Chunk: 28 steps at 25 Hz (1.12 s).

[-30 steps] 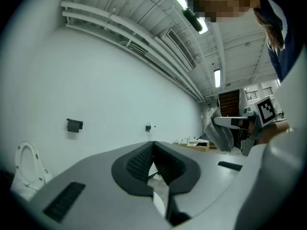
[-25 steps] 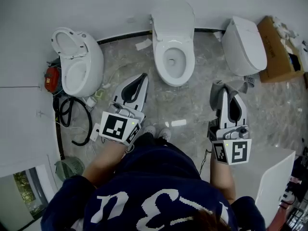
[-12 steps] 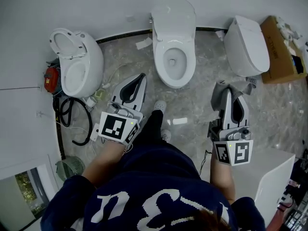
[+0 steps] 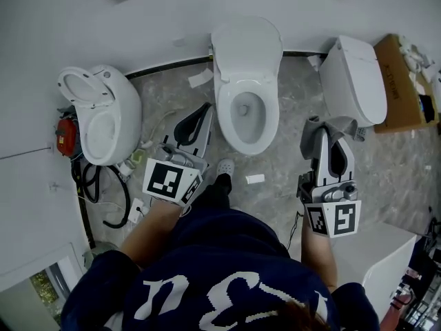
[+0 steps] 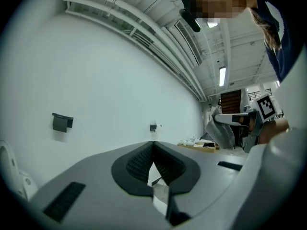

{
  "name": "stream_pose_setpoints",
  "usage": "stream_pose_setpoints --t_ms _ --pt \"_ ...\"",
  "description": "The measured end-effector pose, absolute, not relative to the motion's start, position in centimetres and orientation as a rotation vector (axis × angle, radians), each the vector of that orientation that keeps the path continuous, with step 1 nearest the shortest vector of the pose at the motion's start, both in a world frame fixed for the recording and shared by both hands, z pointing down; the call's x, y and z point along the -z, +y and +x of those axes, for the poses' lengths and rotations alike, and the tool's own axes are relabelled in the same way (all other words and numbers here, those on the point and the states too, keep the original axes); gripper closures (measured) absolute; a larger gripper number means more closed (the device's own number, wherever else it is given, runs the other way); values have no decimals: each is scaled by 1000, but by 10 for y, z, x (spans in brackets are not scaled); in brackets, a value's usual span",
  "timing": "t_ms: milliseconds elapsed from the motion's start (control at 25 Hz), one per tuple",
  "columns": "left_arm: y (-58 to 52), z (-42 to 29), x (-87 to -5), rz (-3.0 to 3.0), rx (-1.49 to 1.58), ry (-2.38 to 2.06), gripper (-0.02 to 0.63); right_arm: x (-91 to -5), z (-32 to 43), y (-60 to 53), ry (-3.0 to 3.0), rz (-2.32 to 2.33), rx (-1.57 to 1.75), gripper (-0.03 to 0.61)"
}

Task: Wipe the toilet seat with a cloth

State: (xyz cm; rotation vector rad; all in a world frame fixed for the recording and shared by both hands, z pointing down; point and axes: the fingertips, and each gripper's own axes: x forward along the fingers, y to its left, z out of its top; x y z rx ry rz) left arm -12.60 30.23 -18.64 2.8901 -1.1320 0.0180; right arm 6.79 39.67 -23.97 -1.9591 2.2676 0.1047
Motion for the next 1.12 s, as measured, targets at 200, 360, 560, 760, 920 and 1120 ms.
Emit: stream_pose_setpoints --t_ms 200,360,560,760,920,1120 --pt "219 -109 196 2932 -2 -1084 603 246 77 321 2254 -1981 -116 552" --pt "176 -96 188 2912 -23 -1084 603 237 91 284 2272 -1996 -77 552" --pt "137 -72 170 2863 -61 -1112 603 223 123 237 2298 -1981 -23 552" --pt "106 -46 160 2824 -73 -1202 603 210 149 188 2383 -1881 6 552" --pt "82 -25 146 2759 -70 -1289 603 198 167 151 2468 -1777 36 552" --pt "63 -7 129 2713 -51 -1359 603 169 184 114 2556 -1684 108 552"
